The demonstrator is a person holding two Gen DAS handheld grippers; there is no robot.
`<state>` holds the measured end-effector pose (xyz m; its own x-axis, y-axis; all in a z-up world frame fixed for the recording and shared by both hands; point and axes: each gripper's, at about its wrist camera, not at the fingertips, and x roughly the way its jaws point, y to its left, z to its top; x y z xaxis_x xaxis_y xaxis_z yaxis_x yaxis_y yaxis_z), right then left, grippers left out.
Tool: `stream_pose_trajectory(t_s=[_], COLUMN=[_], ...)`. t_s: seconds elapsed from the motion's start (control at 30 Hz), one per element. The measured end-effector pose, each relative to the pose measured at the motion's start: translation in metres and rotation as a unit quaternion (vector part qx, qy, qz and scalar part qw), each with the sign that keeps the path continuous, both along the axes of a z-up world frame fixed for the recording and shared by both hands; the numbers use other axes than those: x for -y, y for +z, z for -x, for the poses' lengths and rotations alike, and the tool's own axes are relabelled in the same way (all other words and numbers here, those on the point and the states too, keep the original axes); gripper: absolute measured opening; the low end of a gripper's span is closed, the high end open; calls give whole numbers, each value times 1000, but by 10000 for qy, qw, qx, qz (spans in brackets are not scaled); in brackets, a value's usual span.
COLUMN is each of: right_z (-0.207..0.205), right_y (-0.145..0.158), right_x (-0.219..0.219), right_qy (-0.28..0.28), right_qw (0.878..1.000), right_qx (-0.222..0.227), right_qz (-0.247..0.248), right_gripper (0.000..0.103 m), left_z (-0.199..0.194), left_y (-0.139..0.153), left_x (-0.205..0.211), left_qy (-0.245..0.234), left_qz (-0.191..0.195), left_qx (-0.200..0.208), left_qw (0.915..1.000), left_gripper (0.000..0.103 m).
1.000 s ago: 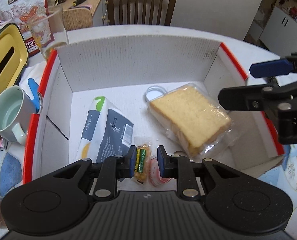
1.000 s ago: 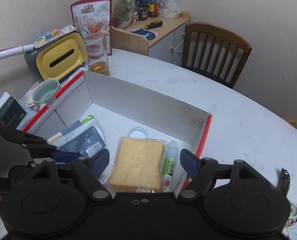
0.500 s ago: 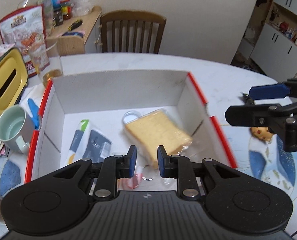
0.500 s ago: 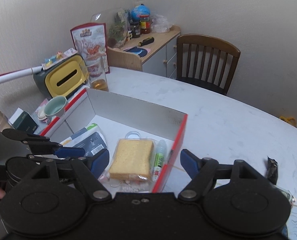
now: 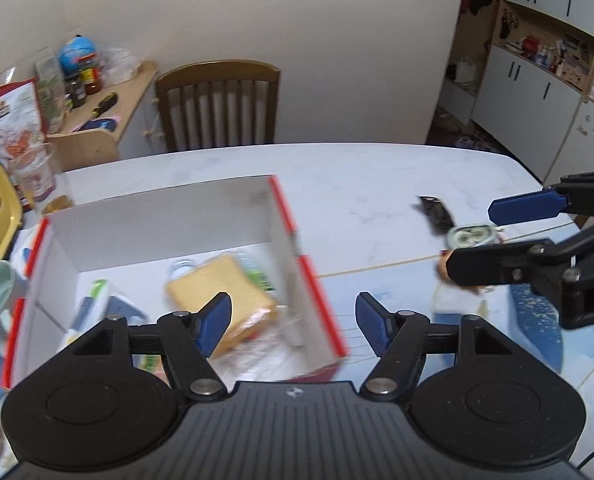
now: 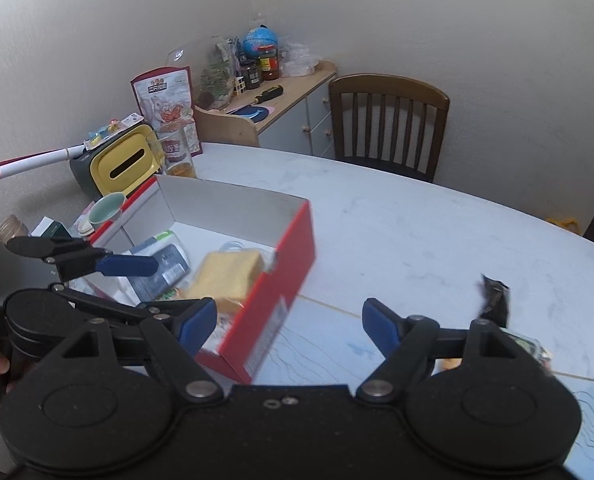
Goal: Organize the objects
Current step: 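Withdraw both tools from the box toward the yellow pig toy and tape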
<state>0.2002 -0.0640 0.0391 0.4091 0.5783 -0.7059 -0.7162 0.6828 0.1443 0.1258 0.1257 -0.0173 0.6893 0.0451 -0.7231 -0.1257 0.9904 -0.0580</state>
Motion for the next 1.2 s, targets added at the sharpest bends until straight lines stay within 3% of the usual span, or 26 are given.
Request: stream_pose_trajectory(t_s=[0.2,0.57,0.7,0.83,0.97,1.2], right_z=[-3,-23,-38,-54,-75,-109], right_y=[-9,-41,-51,-63,-76,-89], right_x=[60,164,191,212,224,224], right_qy=[-110,-530,-707,-807,-874,-748], right_qw=[9999,9981,9969,9959,9949,9956], right_qx=[-45,28,-29,-60,-130,-177], right_qz=[-5,310,358,407,486,536], right_gripper=[82,83,83,83,83,83], left_z=[-11,-36,-51,-67,-83,-108], left_y=[-1,-25,-36,-50,-64,-88], left_x=[45,114,139,161,176,187], left_qy=[-113,-277,-413,-540,-589,-486], left_qz=[121,461,477,519,590,622], left_qx=[70,147,107,-14,-42,21], left_qw=[9998,9984,9979,9972,9965,9969], left_gripper=[77,78,85,86,101,102])
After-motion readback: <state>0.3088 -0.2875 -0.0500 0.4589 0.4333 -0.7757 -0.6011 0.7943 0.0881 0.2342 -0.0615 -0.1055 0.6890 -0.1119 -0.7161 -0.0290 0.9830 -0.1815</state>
